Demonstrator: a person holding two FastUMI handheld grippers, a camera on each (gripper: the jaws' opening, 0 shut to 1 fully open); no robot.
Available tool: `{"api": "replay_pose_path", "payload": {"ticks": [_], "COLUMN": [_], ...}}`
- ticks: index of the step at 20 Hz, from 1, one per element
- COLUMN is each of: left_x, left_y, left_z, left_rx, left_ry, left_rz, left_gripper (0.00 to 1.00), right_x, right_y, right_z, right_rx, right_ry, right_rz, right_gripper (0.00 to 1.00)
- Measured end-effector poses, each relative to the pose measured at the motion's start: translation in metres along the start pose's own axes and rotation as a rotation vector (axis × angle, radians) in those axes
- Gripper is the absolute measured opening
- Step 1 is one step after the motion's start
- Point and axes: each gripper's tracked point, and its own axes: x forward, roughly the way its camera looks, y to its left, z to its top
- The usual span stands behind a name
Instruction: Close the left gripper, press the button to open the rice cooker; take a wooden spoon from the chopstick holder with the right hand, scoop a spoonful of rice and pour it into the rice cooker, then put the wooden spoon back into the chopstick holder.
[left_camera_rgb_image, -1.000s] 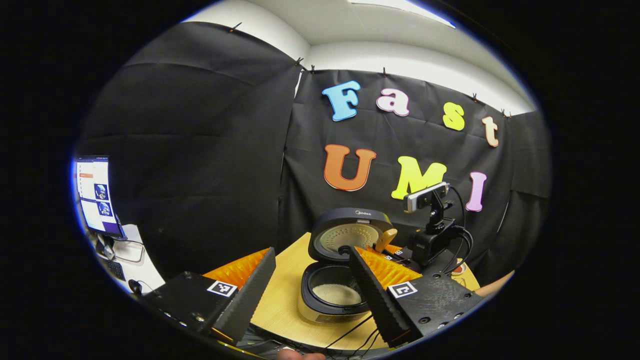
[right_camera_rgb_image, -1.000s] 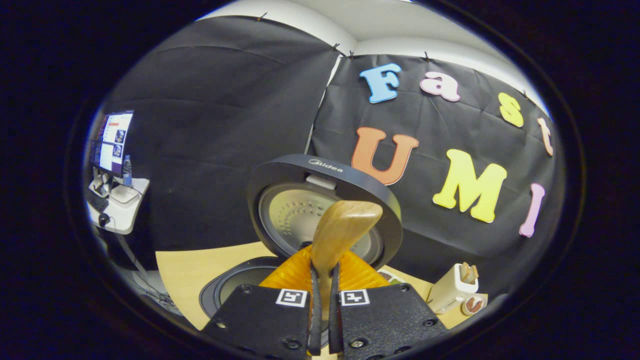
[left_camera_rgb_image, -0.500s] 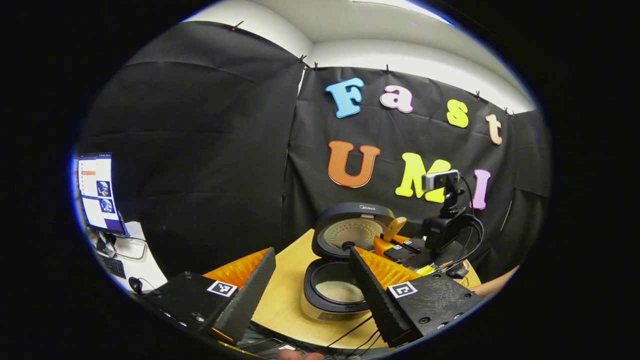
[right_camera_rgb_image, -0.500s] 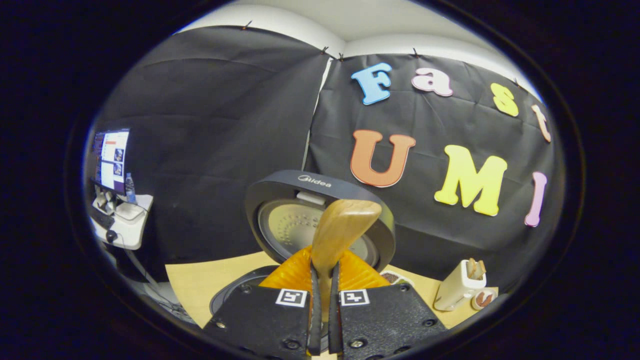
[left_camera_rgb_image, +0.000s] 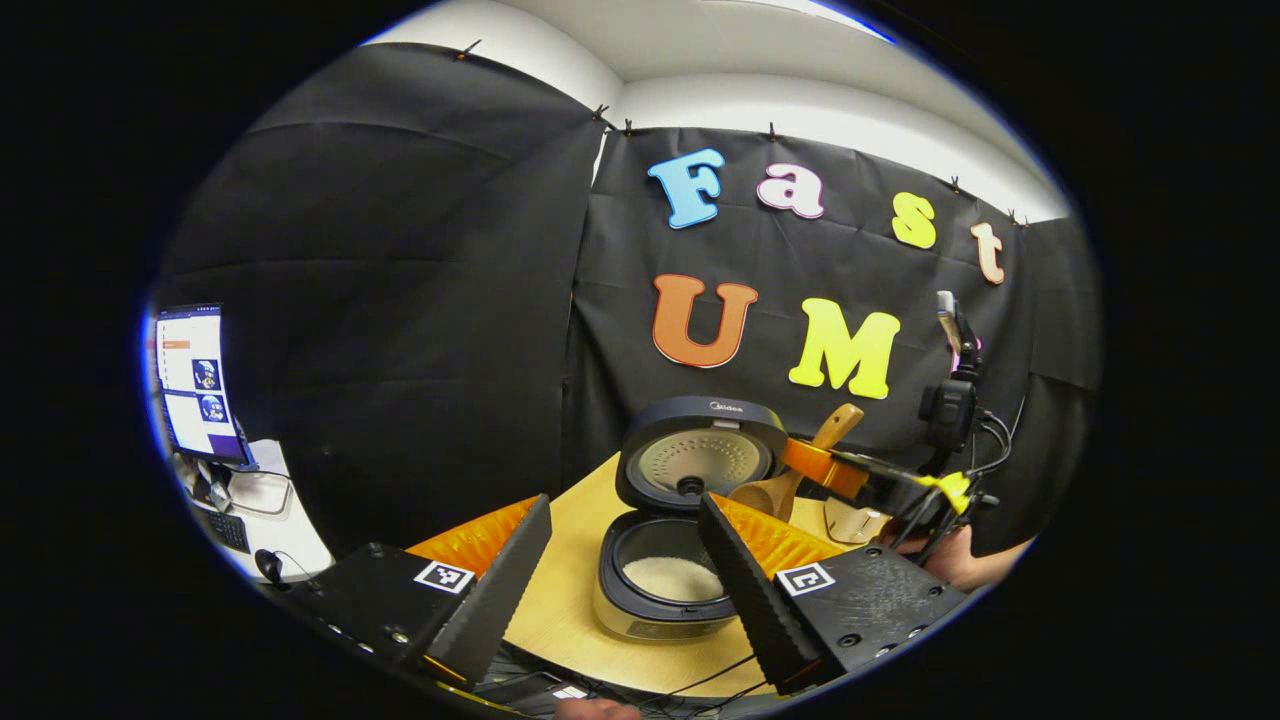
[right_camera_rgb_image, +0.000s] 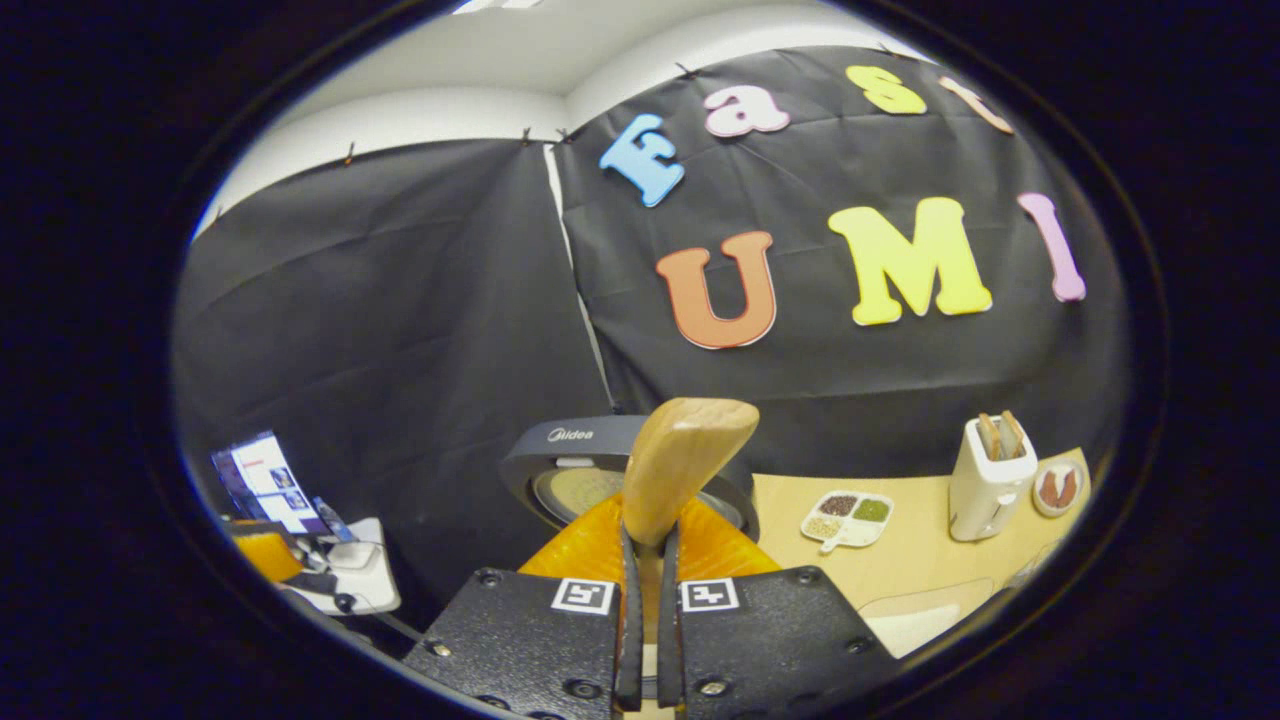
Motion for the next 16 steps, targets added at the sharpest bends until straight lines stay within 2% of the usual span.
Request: {"api": "replay_pose_path", "payload": {"ticks": [4, 8, 10, 16], "left_x": [0.006, 0.017, 0.023, 0.041], "left_y": [-0.028, -0.057, -0.076, -0.121], "left_z": [0.000, -0.005, -0.005, -0.005], "left_rx": [0.019, 0.038, 0.041, 0.049], "left_ry": [-0.006, -0.008, -0.011, -0.020], "left_rz": [-0.037, -0.074, -0.100, -0.155], "left_gripper": [0.95, 0.95, 0.95, 0.95], "right_x": [-0.031, -0.066, -0.088, -0.169], "right_y": [-0.034, -0.092, -0.134, -0.282], "right_z": [0.017, 0.022, 0.026, 0.026], "right_rx": [0.130, 0.271, 0.323, 0.342], "right_ry": [-0.011, -0.007, -0.021, -0.064], "right_rz": [-0.019, -0.075, -0.138, -0.399], "right_gripper": [0.11, 0.11, 0.11, 0.11]}}
